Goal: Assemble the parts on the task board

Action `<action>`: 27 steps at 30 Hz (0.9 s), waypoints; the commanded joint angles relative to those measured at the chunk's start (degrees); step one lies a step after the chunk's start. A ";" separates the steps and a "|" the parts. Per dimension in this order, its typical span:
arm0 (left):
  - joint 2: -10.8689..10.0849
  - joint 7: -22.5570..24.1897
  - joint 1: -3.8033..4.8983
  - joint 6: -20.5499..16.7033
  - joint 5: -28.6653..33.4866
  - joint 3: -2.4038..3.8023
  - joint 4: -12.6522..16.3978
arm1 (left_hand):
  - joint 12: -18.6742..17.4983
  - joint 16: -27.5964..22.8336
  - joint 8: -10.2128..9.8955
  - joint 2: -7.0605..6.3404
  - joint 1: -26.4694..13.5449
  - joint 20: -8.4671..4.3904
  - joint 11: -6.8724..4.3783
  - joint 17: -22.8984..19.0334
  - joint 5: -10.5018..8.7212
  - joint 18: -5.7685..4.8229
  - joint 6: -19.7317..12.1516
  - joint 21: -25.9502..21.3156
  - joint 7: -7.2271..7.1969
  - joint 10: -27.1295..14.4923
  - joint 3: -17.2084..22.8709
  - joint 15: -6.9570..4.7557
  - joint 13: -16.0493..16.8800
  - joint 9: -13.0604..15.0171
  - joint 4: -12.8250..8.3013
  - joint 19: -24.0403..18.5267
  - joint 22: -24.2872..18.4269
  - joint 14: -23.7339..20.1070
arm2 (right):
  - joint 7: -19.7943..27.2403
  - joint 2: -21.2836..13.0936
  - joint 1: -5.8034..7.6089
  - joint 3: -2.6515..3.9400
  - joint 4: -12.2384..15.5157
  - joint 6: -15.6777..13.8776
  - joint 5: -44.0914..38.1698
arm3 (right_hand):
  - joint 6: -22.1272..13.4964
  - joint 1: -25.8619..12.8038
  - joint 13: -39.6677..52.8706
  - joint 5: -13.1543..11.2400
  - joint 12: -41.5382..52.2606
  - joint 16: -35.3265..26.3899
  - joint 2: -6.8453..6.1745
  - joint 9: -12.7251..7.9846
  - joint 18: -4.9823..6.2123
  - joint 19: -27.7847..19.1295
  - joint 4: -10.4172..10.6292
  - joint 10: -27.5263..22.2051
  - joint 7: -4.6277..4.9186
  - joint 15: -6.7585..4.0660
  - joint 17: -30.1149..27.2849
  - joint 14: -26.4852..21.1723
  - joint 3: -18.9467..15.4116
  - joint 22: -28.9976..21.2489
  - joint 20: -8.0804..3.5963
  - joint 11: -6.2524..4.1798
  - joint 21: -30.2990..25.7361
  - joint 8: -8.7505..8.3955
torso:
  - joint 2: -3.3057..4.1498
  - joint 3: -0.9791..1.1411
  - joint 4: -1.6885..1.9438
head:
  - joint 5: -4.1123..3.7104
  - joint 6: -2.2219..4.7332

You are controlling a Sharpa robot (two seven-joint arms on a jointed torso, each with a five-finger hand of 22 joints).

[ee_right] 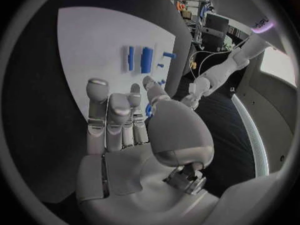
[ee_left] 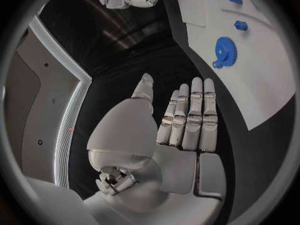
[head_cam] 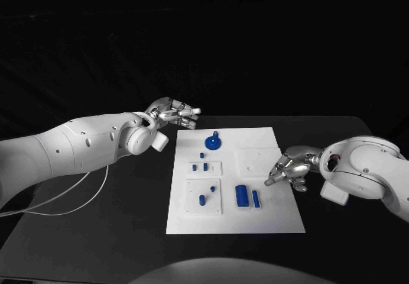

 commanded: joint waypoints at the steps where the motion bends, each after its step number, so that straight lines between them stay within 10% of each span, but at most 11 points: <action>1: 0.24 1.73 -0.03 -0.82 1.14 0.05 -0.03 | -0.02 -0.12 0.02 0.29 -0.17 0.01 -0.07 0.05 -0.05 -0.41 -0.15 0.25 -0.02 -0.12 0.02 0.01 0.07 0.03 -0.10 0.00 -0.04 -0.20 | 10.64 1.47 0.60 0.12 -1.68 -11.70 -5.88 | -0.25 -0.08 -5.26 -0.87 -6.06 -2.57 -1.50 -5.07 0.11 2.35 -0.44 -1.90 0.53 0.11 -1.91 -0.51 5.17 -1.16 0.48 0.14 -2.38 0.11 | 0.00 -0.08 0.02 | 0.19 1.46; 12: 0.76 3.01 -0.02 -2.57 3.66 0.07 -0.63 | -0.03 -0.12 0.02 0.92 0.12 -0.05 -0.14 0.00 0.35 -0.47 0.10 0.28 -0.10 0.08 -0.21 -0.03 0.07 0.03 -1.10 0.02 -0.05 -0.13 | 24.68 10.16 3.73 0.17 -13.41 -28.47 -12.10 | -2.74 -0.41 -44.76 -1.20 -36.54 -7.59 -3.15 -25.53 2.01 2.44 -4.57 2.96 3.76 1.75 -8.66 -0.34 15.10 -7.98 1.90 2.74 -9.80 0.10 | 0.06 -0.11 0.16 | 0.38 4.77; 13: 0.78 3.03 -0.02 -2.67 3.77 0.07 -0.65 | -0.04 -0.12 0.02 1.00 0.34 -0.06 -0.16 0.00 0.39 -0.46 0.12 0.29 -0.11 0.09 -0.19 -0.05 0.06 0.03 -1.33 0.03 -0.05 -0.10 | 25.59 11.16 4.02 0.15 -15.08 -29.34 -12.50 | -1.40 0.01 -53.14 -0.53 -39.16 -6.76 -2.99 -30.54 2.38 2.36 -5.06 5.79 4.01 1.86 -9.01 -0.49 13.73 -9.04 1.95 2.81 -8.90 0.00 | 0.08 -0.11 0.17 | 0.46 4.91; 27: 0.73 3.02 -0.01 -2.95 3.74 0.07 -0.54 | -0.04 -0.11 0.02 1.38 1.09 -0.10 -0.20 -0.02 0.59 -0.47 0.30 0.35 -0.17 0.13 -0.32 -0.09 0.06 0.02 -2.18 0.10 -0.03 0.01 | 29.92 15.23 4.84 -0.13 -21.45 -32.89 -14.82 | -2.85 0.27 -55.51 -0.04 -38.43 -6.36 -2.59 -33.49 2.32 2.27 -6.25 4.20 4.38 2.05 -9.58 -0.77 13.44 -10.29 2.15 3.37 -7.90 -0.02 | 0.12 0.05 -0.03 | 1.35 5.63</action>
